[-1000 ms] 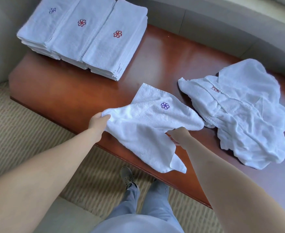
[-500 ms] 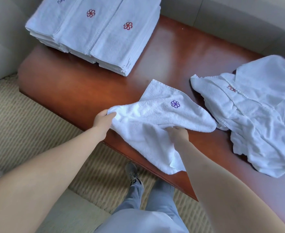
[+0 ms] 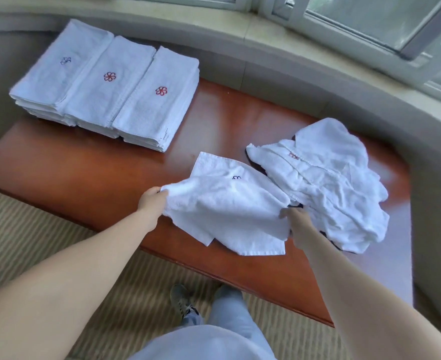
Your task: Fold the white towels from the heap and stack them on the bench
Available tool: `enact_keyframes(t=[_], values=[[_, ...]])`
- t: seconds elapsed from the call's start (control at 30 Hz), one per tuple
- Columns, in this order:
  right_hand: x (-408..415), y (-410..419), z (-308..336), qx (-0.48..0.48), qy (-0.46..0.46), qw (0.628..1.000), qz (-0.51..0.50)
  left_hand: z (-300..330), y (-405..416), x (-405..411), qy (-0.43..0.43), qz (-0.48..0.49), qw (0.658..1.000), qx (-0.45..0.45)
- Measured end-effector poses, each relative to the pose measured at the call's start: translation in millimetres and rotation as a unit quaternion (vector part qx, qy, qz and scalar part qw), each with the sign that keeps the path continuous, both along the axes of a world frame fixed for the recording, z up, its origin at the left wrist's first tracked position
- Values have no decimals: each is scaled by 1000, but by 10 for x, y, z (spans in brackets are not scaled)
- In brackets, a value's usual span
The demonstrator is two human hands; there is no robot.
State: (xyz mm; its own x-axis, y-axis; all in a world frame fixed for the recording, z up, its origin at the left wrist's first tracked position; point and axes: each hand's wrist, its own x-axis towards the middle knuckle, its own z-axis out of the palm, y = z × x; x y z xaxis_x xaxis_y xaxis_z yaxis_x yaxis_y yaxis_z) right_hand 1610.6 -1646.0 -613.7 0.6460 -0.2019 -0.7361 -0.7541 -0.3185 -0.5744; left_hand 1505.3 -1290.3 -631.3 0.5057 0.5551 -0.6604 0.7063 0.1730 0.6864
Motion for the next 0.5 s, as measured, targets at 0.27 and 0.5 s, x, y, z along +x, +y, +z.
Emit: enact_keyframes(t=[0.27, 0.5], values=[[-5, -221, -411, 188, 133, 972, -44, -281, 8, 35, 119, 28, 992, -17], [379, -294, -399, 92, 49, 995, -6, -113, -78, 283, 172, 21, 985, 16]])
